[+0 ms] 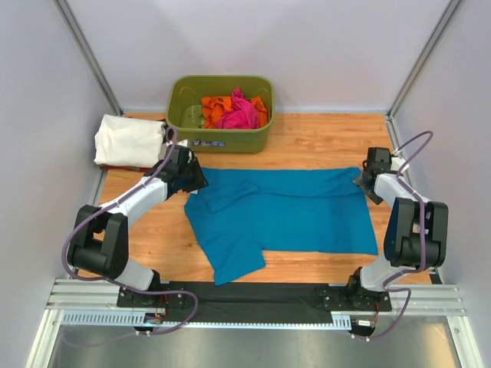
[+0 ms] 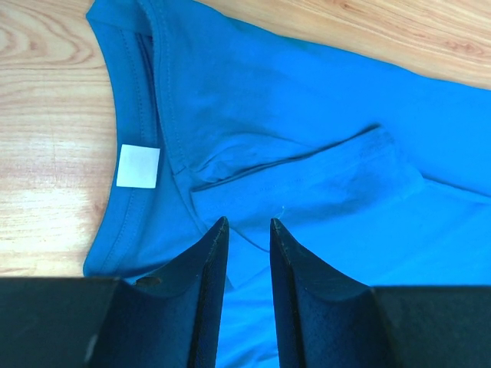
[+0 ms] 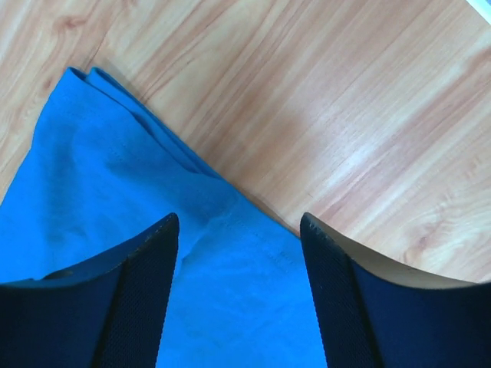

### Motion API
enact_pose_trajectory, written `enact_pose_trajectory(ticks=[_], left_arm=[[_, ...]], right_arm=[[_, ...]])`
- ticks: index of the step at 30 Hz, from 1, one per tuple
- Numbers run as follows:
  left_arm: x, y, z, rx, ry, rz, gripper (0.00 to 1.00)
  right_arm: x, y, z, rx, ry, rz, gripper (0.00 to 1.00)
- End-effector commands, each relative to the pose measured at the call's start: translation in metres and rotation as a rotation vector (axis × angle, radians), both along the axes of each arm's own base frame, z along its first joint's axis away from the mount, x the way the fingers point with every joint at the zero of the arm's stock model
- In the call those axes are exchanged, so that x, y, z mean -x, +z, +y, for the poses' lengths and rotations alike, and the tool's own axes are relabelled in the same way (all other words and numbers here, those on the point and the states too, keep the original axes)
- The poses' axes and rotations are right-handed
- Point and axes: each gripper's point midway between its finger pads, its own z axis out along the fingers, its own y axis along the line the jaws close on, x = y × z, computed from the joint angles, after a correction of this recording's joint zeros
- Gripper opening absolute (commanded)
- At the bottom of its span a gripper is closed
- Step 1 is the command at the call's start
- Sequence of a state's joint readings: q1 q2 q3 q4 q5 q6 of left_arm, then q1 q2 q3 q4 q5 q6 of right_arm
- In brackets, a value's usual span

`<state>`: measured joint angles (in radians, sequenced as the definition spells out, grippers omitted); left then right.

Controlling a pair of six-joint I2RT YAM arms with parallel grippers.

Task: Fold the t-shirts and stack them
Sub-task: Fold the tshirt

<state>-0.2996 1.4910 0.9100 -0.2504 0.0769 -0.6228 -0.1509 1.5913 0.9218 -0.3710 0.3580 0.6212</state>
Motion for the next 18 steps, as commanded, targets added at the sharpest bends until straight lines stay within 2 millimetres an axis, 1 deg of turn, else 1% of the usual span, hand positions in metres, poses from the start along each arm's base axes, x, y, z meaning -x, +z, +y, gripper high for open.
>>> enact_pose_trajectory(ticks=[1,3,6,8,9,10,11,13,14,15,17,18], left_arm=[[-0.004,0.006,-0.002,0.006,-0.002,-0.027,0.35],[-0.006,0.008,-0.002,0.004,0.001,-0.033,0.35],[-0.007,0.012,0.0,-0.002,0.005,-0.041,0.35],[-0.009,0.012,0.001,-0.007,0.01,-0.044,0.35],[-0.009,0.012,0.001,-0.008,0.014,-0.043,0.35],[-0.01,0.011,0.001,-0.008,0.015,-0.039,0.35],[-0.01,0.01,0.001,-0.01,0.019,-0.035,0.35],[-0.009,0.008,0.002,-0.021,0.016,-0.033,0.35],[-0.01,0.004,0.006,-0.044,0.03,-0.027,0.35],[-0.011,0.003,0.007,-0.058,0.024,-0.03,0.36],[-0.01,-0.004,0.008,-0.074,0.022,-0.01,0.39],[-0.016,-0.004,0.011,-0.094,0.034,-0.019,0.4]], right_arm=[[-0.009,0.036,0.001,0.01,0.015,-0.067,0.67],[-0.017,0.043,0.011,-0.044,0.031,-0.109,0.65],[-0.03,0.051,0.019,-0.107,0.021,-0.168,0.63],[-0.038,0.054,0.024,-0.152,-0.003,-0.203,0.6],[-0.041,0.051,0.03,-0.187,0.0,-0.211,0.59],[-0.044,0.05,0.033,-0.208,-0.004,-0.227,0.54],[-0.051,0.051,0.036,-0.233,-0.001,-0.261,0.52],[-0.059,0.05,0.05,-0.286,0.05,-0.284,0.46],[-0.068,0.054,0.055,-0.28,0.106,-0.312,0.44],[-0.072,0.051,0.066,-0.286,0.159,-0.302,0.4],[-0.083,0.052,0.078,-0.225,0.26,-0.276,0.36],[-0.085,0.051,0.081,-0.203,0.282,-0.261,0.34]])
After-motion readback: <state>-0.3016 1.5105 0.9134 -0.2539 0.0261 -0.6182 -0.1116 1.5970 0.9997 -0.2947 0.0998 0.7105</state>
